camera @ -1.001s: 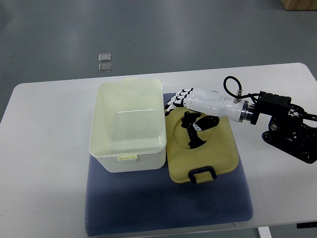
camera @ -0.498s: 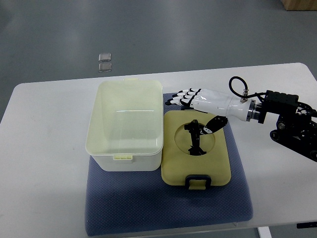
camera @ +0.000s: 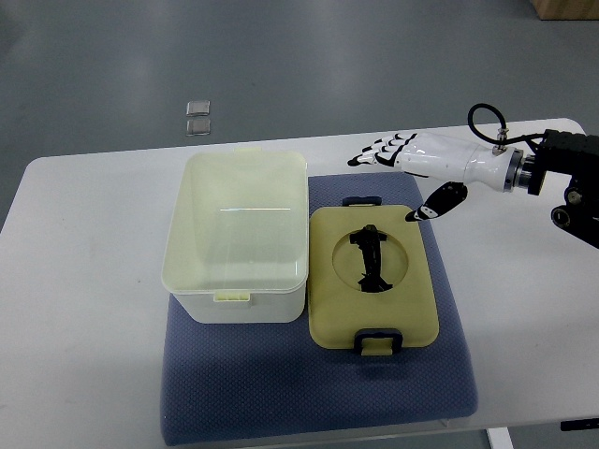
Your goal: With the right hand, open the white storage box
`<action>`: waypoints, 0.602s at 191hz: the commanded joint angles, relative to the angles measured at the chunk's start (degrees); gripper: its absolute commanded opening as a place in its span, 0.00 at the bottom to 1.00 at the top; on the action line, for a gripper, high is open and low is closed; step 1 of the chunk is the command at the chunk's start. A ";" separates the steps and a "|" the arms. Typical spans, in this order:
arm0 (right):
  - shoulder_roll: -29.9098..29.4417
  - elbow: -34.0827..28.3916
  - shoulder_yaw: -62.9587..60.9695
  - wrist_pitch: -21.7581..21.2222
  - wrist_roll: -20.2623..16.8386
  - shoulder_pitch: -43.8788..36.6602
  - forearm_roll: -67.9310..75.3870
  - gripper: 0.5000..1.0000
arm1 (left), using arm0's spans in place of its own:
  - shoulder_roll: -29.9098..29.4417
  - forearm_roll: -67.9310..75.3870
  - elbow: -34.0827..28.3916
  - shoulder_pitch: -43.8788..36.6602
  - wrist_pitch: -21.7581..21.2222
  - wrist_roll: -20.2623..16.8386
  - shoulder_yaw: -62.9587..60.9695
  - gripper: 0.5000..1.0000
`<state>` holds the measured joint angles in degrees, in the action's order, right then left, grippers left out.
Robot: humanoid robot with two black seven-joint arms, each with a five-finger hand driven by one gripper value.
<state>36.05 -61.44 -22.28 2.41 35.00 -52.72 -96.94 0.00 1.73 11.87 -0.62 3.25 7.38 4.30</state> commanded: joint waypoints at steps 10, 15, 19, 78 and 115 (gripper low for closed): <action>-0.72 3.95 -5.41 -0.48 0.00 -1.07 9.13 0.86 | 0.00 0.02 -0.01 0.01 0.00 0.00 0.00 1.00; -0.80 4.31 -6.02 -0.65 -0.11 -1.07 11.51 0.86 | 0.00 0.03 -0.01 0.01 0.00 0.00 0.00 1.00; -0.89 4.66 -6.55 -0.91 -0.63 -1.16 14.14 0.86 | 0.00 -0.06 -0.01 0.01 0.00 0.00 0.00 1.00; -7.48 11.34 -12.17 -1.62 -14.69 -0.90 62.21 0.86 | 0.00 0.03 0.08 0.01 0.00 0.00 -0.17 1.00; -9.68 13.09 -14.11 -1.62 -22.87 1.83 94.91 0.86 | 0.00 0.03 0.08 0.01 0.00 0.00 -0.17 1.00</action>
<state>27.58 -49.22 -35.91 0.87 15.12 -52.66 -18.48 0.00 1.76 11.97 -0.63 3.25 7.38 4.13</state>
